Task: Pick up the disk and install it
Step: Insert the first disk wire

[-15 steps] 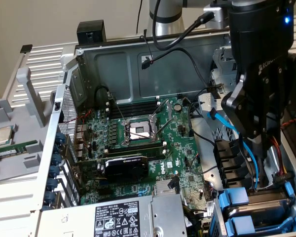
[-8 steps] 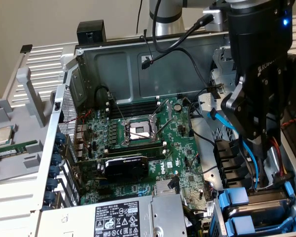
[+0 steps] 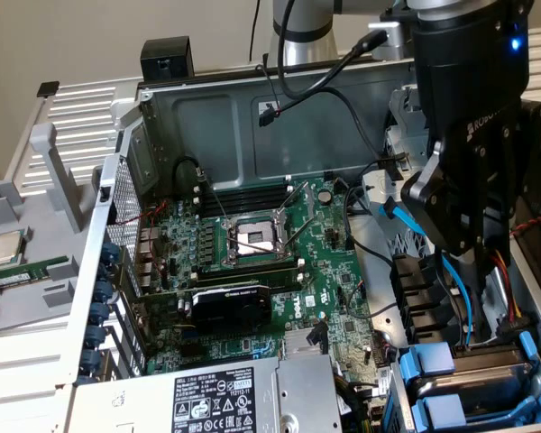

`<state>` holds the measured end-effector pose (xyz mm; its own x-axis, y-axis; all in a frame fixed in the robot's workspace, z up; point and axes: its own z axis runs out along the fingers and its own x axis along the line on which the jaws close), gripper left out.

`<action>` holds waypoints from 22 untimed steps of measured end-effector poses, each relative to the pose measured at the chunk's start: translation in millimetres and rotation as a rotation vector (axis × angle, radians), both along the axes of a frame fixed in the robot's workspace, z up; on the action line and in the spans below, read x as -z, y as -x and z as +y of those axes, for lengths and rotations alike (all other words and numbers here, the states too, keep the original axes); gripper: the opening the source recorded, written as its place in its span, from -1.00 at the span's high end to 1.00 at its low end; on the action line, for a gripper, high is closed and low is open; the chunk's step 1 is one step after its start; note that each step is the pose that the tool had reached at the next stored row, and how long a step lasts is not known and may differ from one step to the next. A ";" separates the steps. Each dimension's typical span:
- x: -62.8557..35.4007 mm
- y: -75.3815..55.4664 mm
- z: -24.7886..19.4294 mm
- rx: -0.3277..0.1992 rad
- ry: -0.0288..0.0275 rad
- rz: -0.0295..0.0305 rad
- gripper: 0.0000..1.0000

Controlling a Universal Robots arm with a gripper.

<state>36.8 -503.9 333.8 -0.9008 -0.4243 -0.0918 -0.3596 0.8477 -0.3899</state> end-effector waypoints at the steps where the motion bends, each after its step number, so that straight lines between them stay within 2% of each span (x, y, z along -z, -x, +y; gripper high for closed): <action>1: 0.0 0.0 0.0 0.000 0.0022 0.0000 0.30; 3: 0.0 0.0 0.0 0.001 0.0067 -0.0001 0.30; 6: 0.4 0.1 0.0 0.002 0.0162 -0.0013 0.30; 10: 2.5 0.2 0.0 0.003 0.0248 -0.0068 0.30; 13: 3.8 0.6 0.4 0.003 0.0284 -0.0109 0.30; 17: 4.0 0.8 0.5 0.006 0.0330 -0.0115 0.30; 22: 4.1 0.8 0.5 0.006 0.0337 -0.0118 0.30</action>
